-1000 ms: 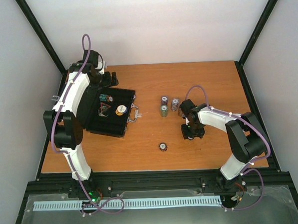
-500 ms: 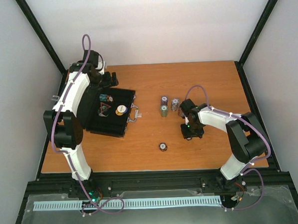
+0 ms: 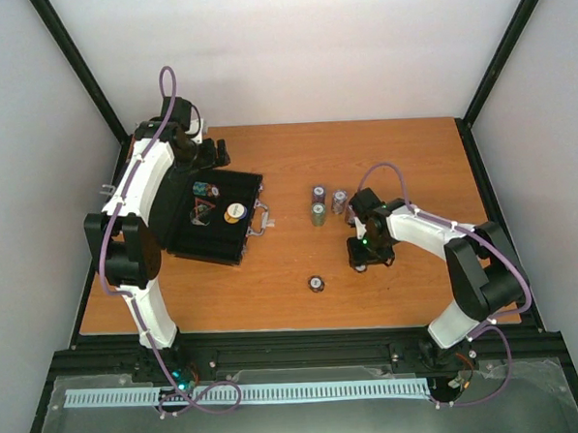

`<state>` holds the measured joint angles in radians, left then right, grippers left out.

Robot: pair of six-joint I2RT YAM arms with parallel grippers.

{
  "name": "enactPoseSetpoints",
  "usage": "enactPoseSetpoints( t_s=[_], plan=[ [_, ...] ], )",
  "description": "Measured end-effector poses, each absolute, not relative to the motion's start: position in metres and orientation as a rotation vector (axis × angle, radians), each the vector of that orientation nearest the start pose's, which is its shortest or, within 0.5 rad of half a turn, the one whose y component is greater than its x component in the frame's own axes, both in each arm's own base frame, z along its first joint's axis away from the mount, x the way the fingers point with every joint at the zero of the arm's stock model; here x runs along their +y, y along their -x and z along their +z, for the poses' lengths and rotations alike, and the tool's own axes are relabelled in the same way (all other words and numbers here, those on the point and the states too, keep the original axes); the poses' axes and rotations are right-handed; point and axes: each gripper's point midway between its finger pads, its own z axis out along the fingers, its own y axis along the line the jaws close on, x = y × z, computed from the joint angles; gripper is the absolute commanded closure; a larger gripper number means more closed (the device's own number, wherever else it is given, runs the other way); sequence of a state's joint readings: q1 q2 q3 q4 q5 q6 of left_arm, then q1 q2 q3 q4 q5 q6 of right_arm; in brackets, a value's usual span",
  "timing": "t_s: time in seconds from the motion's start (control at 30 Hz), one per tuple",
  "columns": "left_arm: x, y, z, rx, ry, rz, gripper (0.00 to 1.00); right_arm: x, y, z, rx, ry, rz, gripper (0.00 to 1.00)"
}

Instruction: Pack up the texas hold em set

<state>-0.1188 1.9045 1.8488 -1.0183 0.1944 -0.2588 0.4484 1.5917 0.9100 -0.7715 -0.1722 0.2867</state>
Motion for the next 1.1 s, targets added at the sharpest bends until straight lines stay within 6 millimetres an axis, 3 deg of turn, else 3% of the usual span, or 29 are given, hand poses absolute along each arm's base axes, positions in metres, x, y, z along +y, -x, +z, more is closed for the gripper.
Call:
enactPoseSetpoints(
  t_s=[0.07,0.17,0.2,0.27,0.3,0.33,0.53,0.8,0.93,1.1],
  plan=[
    [-0.089,-0.463,0.196,2.663,0.120,-0.384,0.00,0.151,-0.243,0.031,3.058,0.265,0.327,0.52],
    [-0.089,-0.463,0.196,2.663,0.120,-0.385,0.00,0.152,-0.246,0.035,3.045,0.264,0.334,0.39],
    [-0.089,-0.463,0.196,2.663,0.120,-0.385,0.00,0.152,-0.246,0.035,3.043,0.268,0.329,0.32],
    [-0.089,-0.463,0.196,2.662,0.120,-0.385,0.00,0.150,-0.245,0.035,3.048,0.253,0.313,0.08],
    [-0.089,-0.463,0.196,2.662,0.120,-0.386,0.00,0.148,-0.245,0.035,3.050,0.249,0.303,0.01],
    [-0.089,-0.463,0.196,2.663,0.120,-0.386,0.00,0.147,-0.245,0.035,3.052,0.240,0.294,0.00],
    [-0.089,-0.462,0.194,2.668,0.120,-0.388,0.00,0.144,-0.245,0.033,3.055,0.249,0.267,0.00],
    [-0.089,-0.459,0.188,2.684,0.123,-0.386,0.00,0.139,-0.242,0.017,3.099,0.235,0.214,0.14],
    [-0.089,-0.459,0.188,2.683,0.123,-0.386,0.00,0.137,-0.242,0.016,3.092,0.237,0.183,0.27],
    [-0.089,-0.459,0.188,2.682,0.123,-0.386,0.00,0.134,-0.242,0.013,3.085,0.234,0.121,0.28]
  ],
)
